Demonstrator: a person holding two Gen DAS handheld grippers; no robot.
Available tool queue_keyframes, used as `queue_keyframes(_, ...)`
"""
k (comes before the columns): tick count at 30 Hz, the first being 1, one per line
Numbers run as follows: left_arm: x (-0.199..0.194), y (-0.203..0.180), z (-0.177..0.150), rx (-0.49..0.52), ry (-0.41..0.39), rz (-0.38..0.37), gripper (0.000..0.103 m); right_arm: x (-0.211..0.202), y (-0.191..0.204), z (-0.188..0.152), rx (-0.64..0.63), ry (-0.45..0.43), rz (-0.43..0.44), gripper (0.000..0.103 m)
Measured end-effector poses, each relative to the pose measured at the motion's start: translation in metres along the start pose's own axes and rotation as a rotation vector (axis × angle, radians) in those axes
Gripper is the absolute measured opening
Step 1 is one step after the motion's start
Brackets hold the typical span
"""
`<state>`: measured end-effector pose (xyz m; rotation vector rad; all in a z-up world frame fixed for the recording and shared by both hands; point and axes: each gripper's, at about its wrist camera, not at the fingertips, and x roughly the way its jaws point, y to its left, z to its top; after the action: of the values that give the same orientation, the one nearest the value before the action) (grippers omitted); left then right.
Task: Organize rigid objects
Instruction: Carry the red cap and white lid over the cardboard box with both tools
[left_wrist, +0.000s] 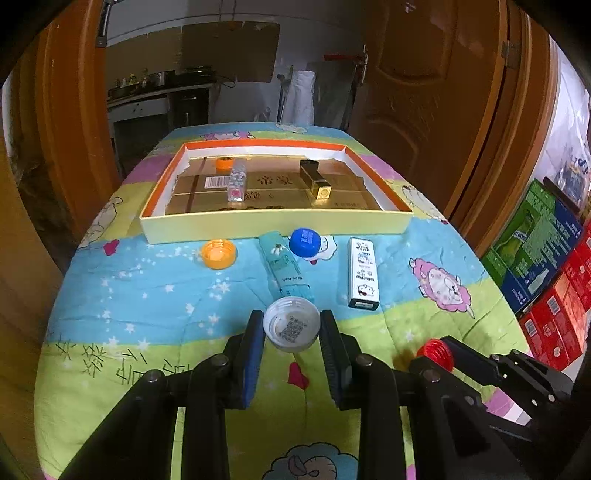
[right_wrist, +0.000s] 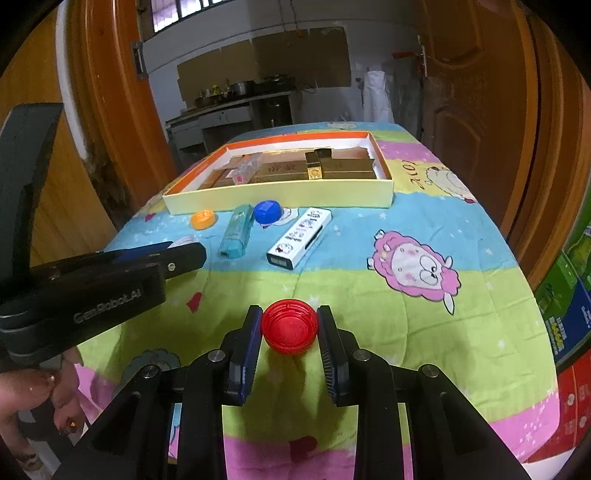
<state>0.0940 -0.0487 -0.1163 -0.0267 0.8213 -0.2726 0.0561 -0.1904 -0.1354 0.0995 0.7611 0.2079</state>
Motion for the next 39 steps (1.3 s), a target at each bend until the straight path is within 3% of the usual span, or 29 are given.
queue_keyframes(18,-0.012,0.009,0.026,-0.025,-0.033,-0.017,0.030,-0.005,0.006,0.045,0.009,-0.056,0.044,0.031)
queue_keyframes(39,-0.003,0.021,0.050,-0.050,-0.042,-0.013,0.030,0.009,0.003,0.074,0.022,-0.064,0.070,0.031)
